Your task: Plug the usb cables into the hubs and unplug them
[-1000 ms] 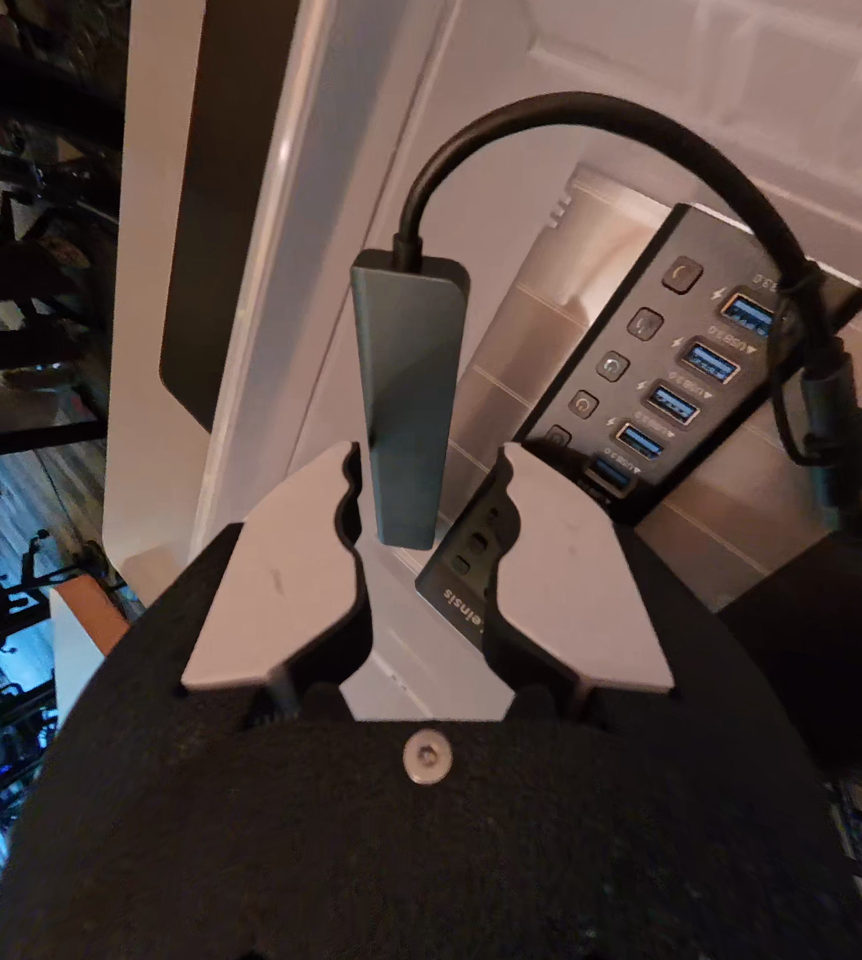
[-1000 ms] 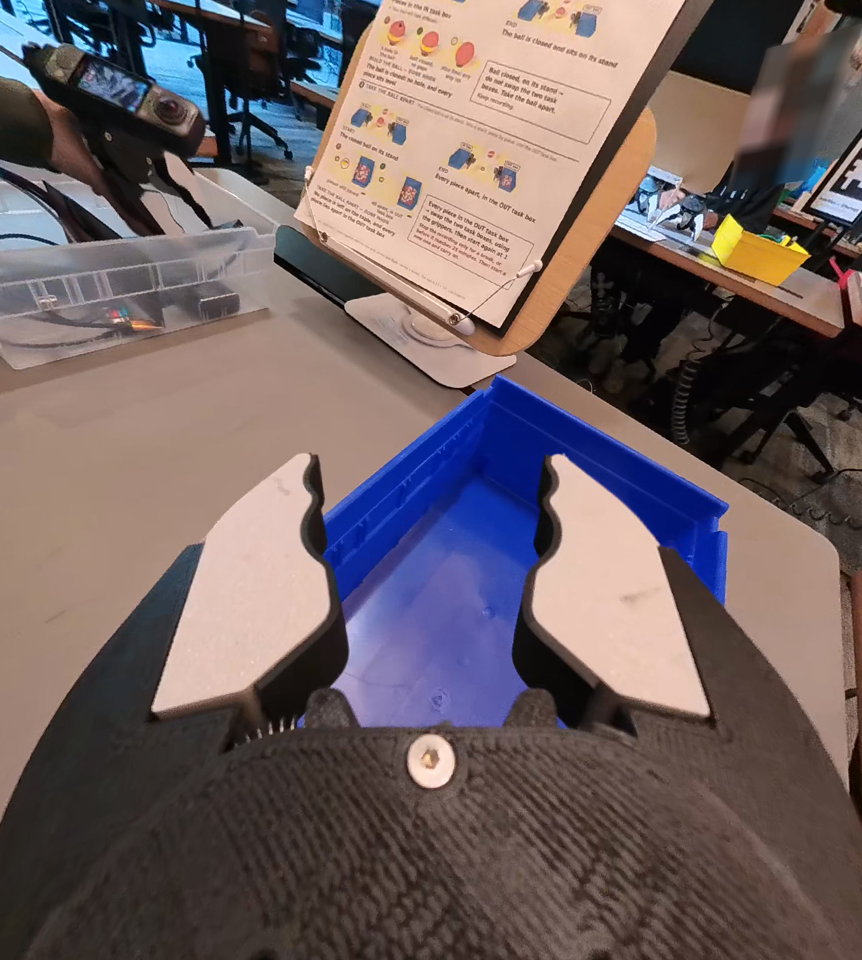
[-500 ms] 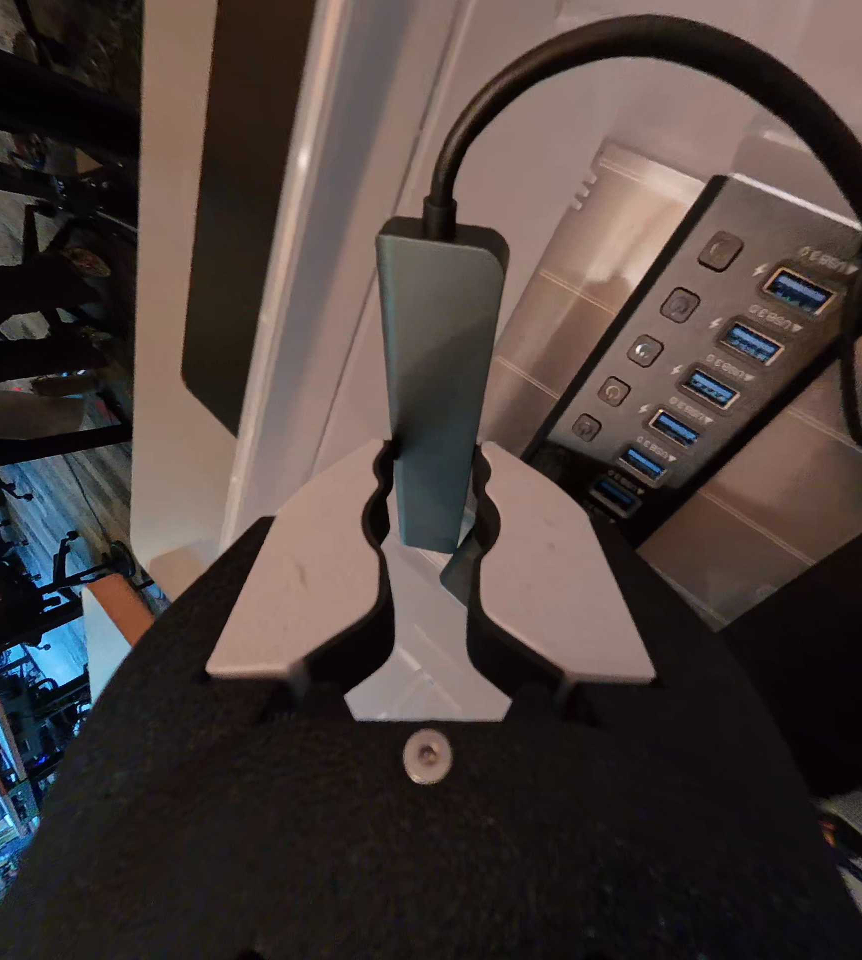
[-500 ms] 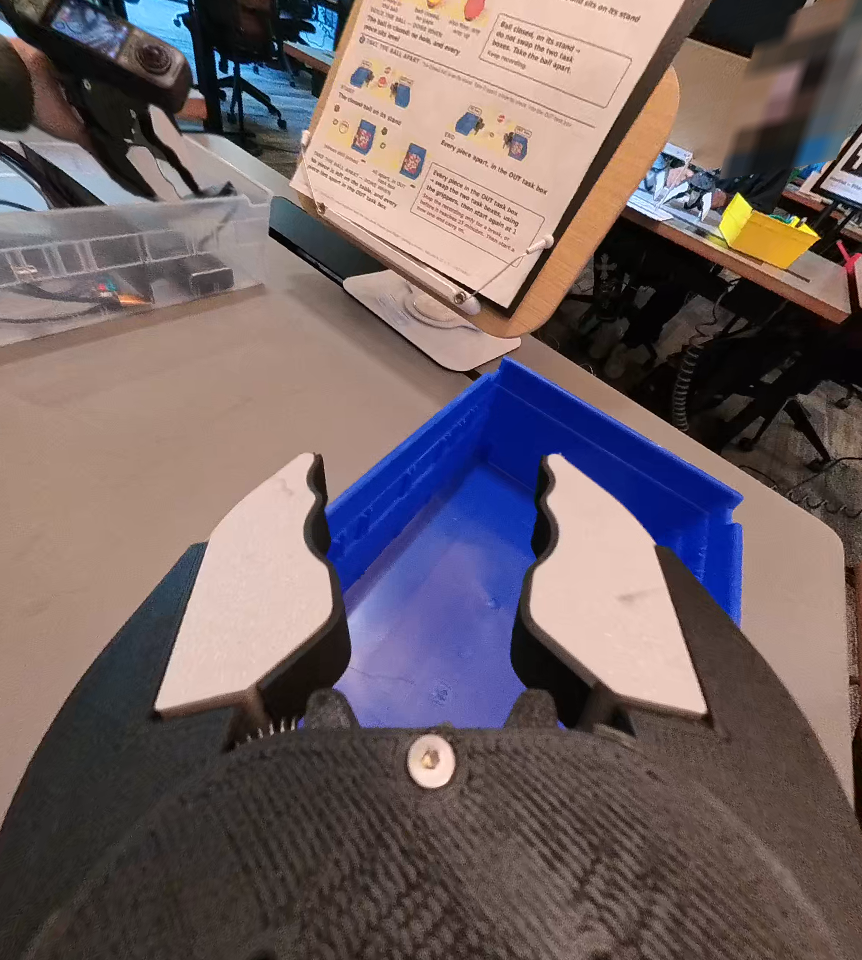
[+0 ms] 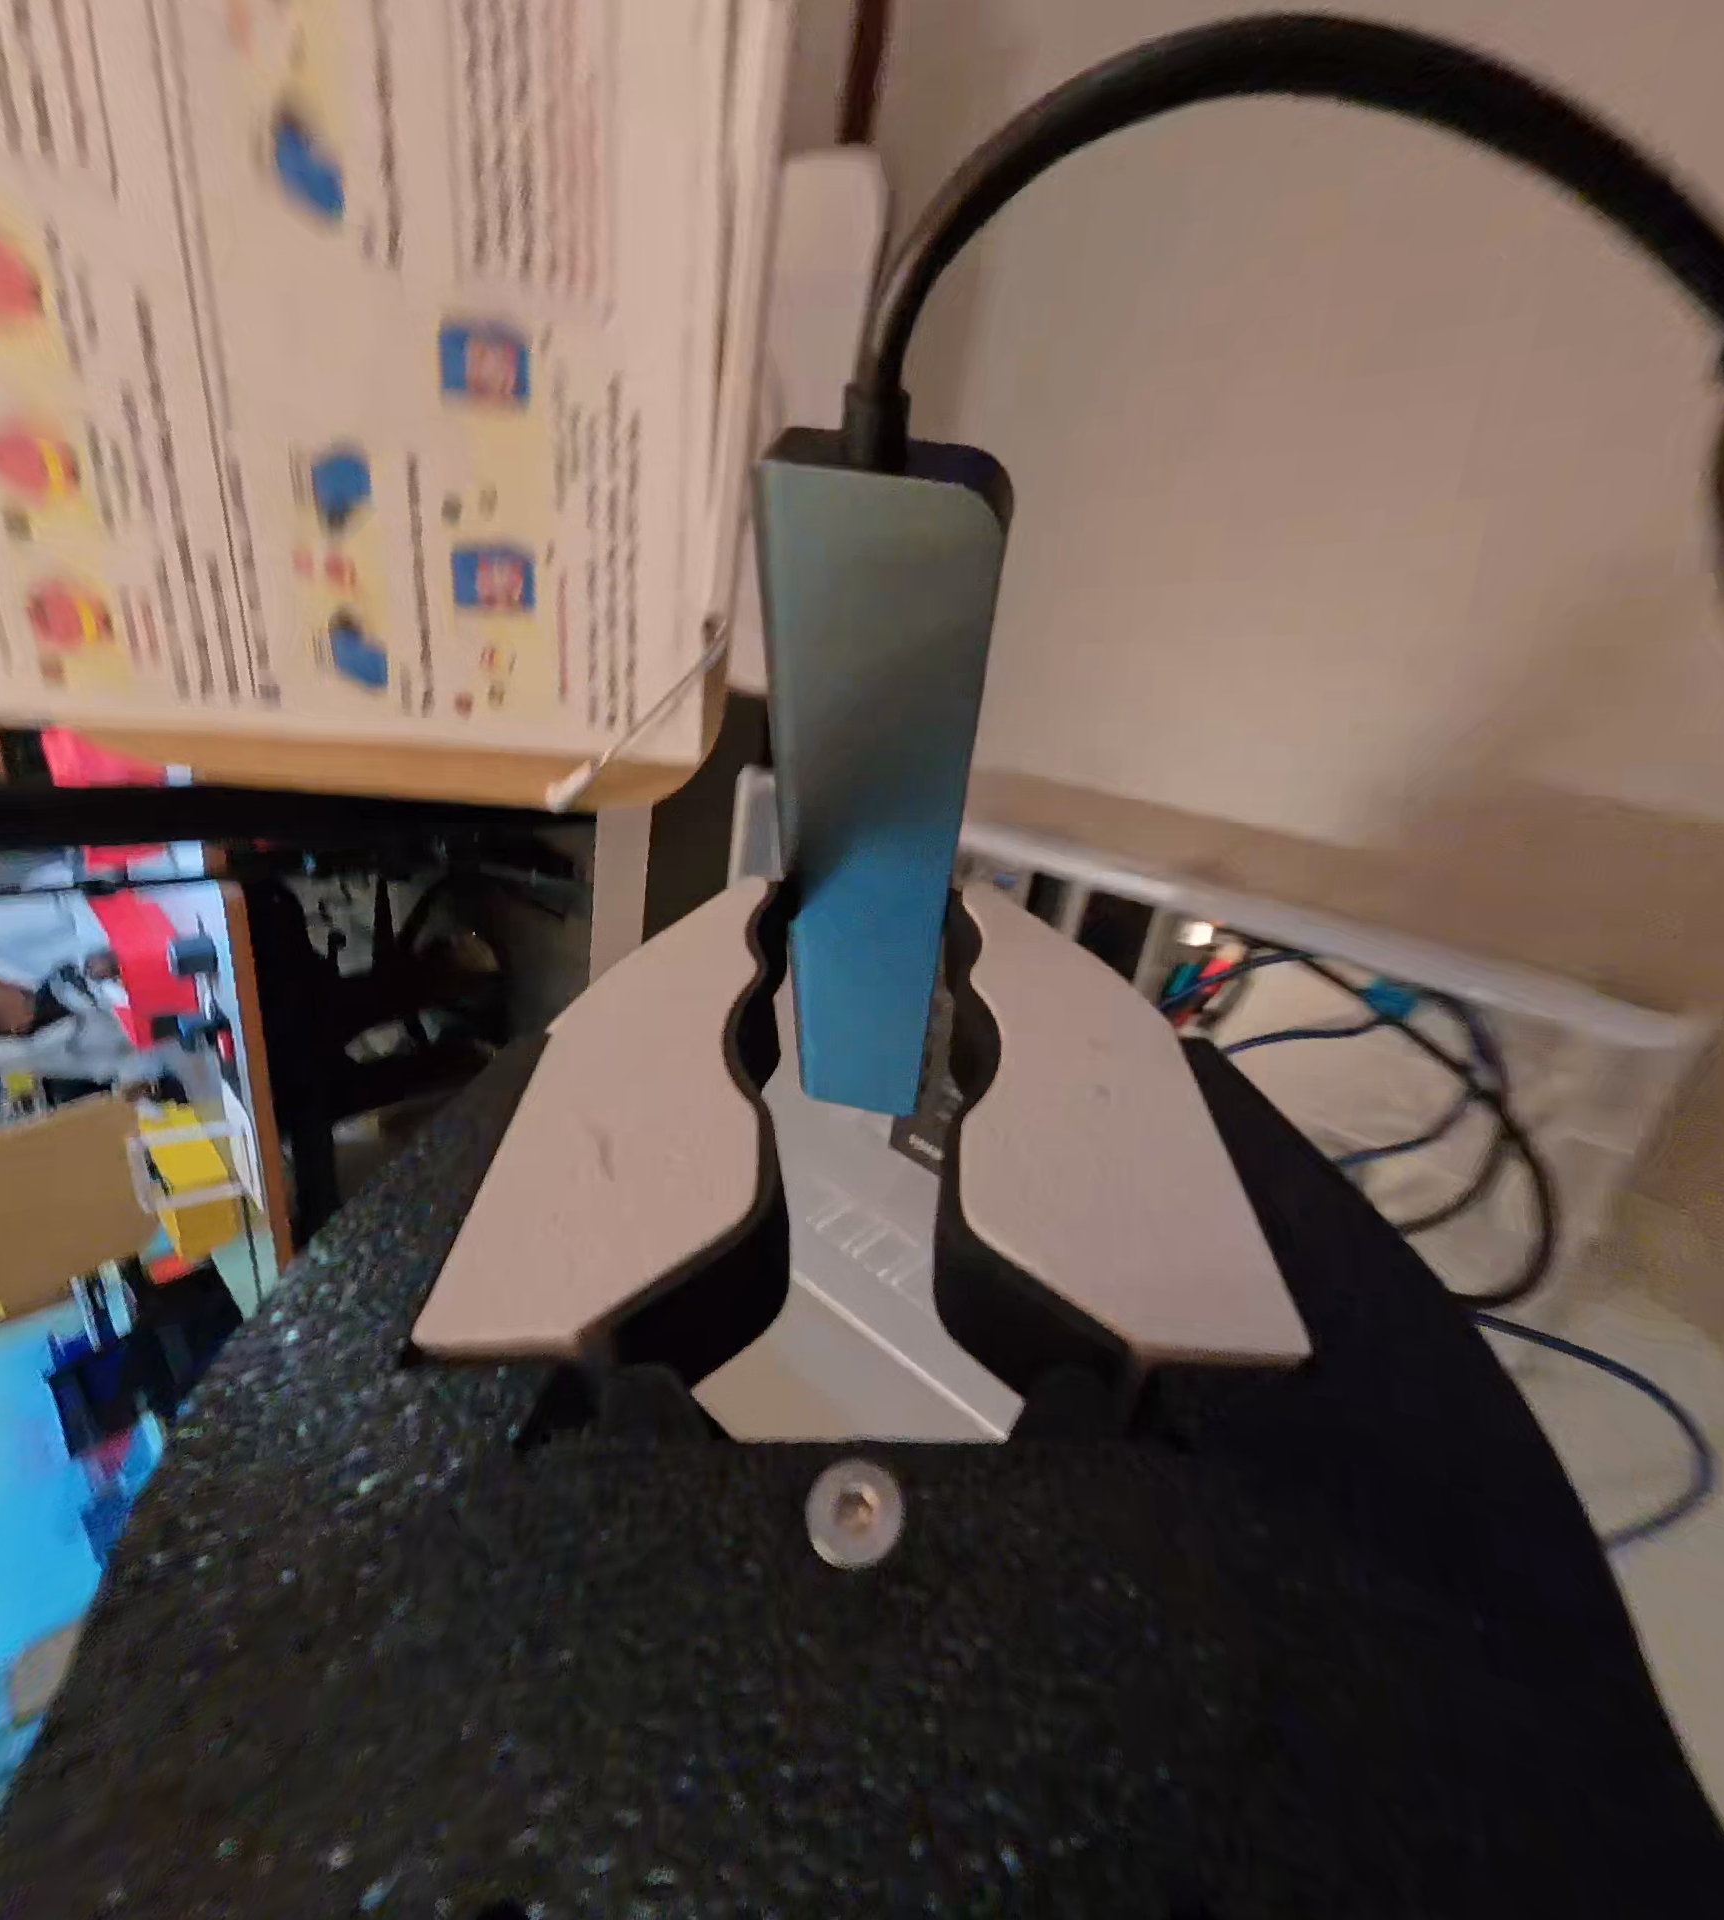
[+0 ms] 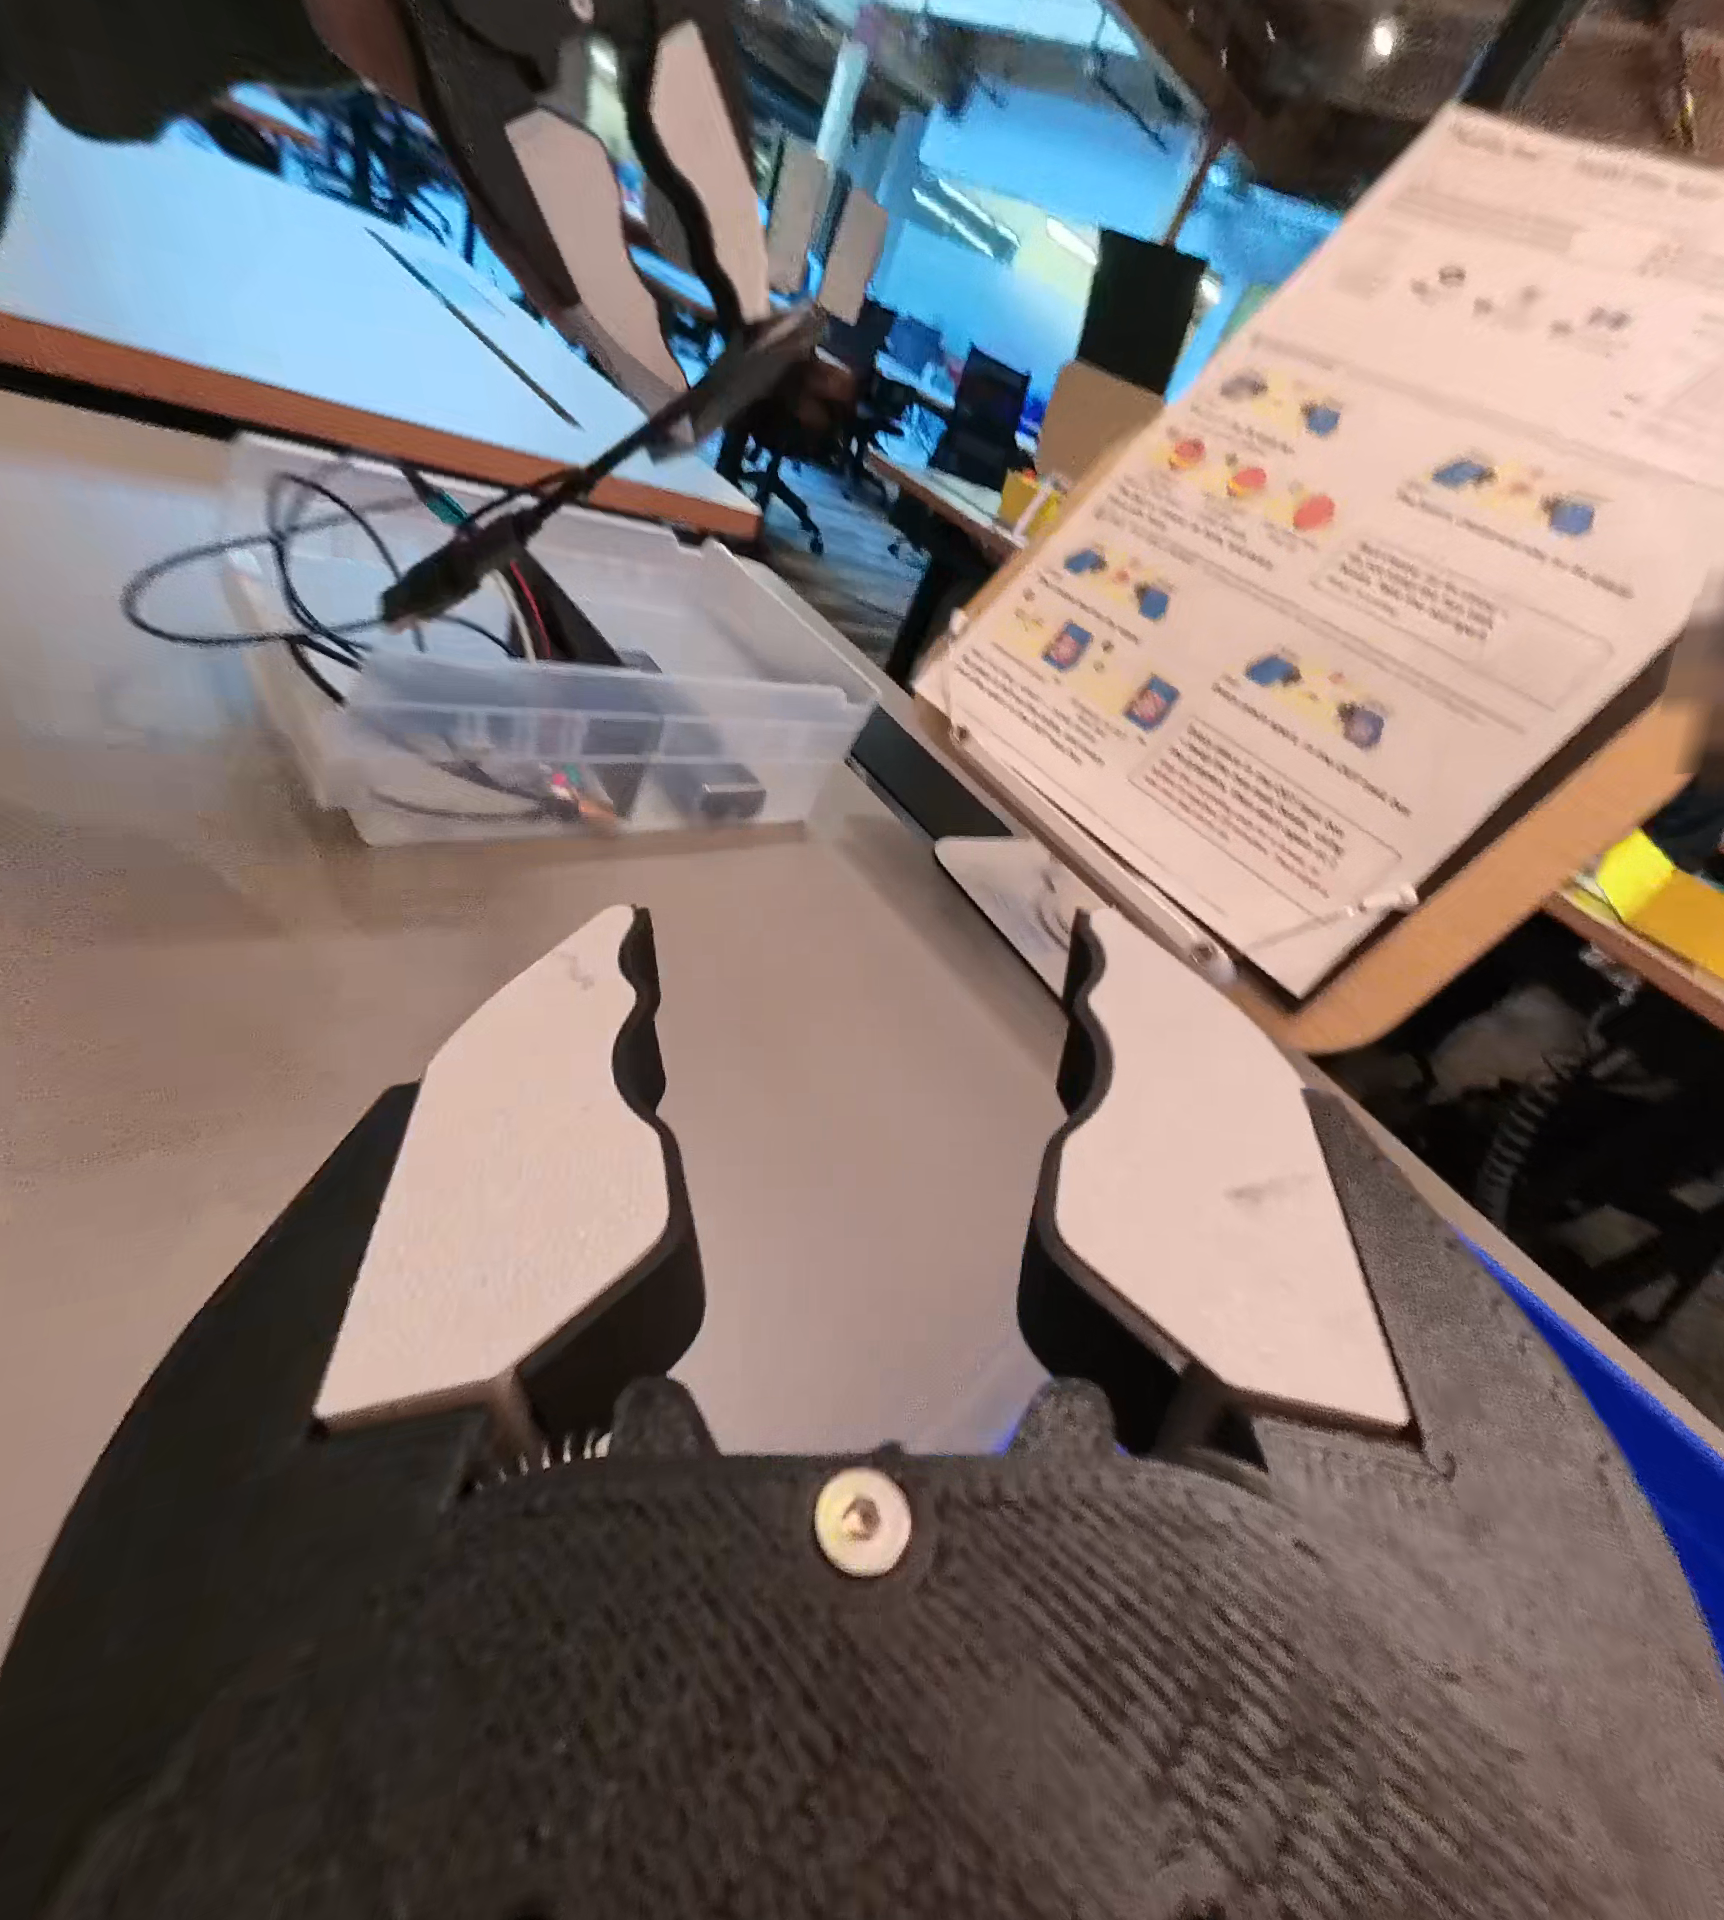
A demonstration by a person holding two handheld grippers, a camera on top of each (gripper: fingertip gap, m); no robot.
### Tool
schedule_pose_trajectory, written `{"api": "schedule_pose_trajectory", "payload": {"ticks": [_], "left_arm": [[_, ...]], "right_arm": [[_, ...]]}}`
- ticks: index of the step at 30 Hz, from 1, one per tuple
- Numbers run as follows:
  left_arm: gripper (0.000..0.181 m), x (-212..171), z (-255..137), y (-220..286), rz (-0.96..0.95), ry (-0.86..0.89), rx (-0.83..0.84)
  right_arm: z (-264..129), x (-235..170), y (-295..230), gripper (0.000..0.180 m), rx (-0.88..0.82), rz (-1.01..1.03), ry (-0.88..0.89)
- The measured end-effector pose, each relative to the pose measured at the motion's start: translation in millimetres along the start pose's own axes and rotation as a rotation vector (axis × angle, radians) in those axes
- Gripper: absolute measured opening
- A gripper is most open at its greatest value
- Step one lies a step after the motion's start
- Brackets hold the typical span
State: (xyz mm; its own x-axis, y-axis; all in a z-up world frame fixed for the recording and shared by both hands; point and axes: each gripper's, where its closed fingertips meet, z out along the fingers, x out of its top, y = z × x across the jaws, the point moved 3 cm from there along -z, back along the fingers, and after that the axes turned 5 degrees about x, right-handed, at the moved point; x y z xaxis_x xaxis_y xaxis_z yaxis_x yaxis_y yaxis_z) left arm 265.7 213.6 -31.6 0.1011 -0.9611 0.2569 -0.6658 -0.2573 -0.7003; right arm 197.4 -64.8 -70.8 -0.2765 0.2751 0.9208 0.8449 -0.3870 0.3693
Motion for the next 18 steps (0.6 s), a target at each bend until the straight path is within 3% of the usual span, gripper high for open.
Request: {"api": "schedule_pose_trajectory", "payload": {"ticks": [1, 5, 10, 15, 18], "left_arm": [[0.028, 16, -10, 10, 0.037, 0.012, -0.028], [0.028, 67, -31, 55, 0.136, -0.001, -0.08], [0.028, 114, -37, 114, 0.273, -0.038, -0.109], [0.028, 150, -43, 155, 0.344, -0.022, -0.16], [0.028, 162, -45, 160, 0.359, -0.022, -0.156]], "right_arm": [[1, 8, -7, 0.076, 0.025, -0.004, 0.026], [-1, 38, -35, 0.079, 0.109, -0.02, 0.112], [-15, 54, -51, 0.082, 0.124, -0.032, 0.073], [-16, 31, -71, 0.066, 0.195, -0.028, -0.024], [-19, 17, -69, 0.065, 0.174, -0.056, -0.087]]}}
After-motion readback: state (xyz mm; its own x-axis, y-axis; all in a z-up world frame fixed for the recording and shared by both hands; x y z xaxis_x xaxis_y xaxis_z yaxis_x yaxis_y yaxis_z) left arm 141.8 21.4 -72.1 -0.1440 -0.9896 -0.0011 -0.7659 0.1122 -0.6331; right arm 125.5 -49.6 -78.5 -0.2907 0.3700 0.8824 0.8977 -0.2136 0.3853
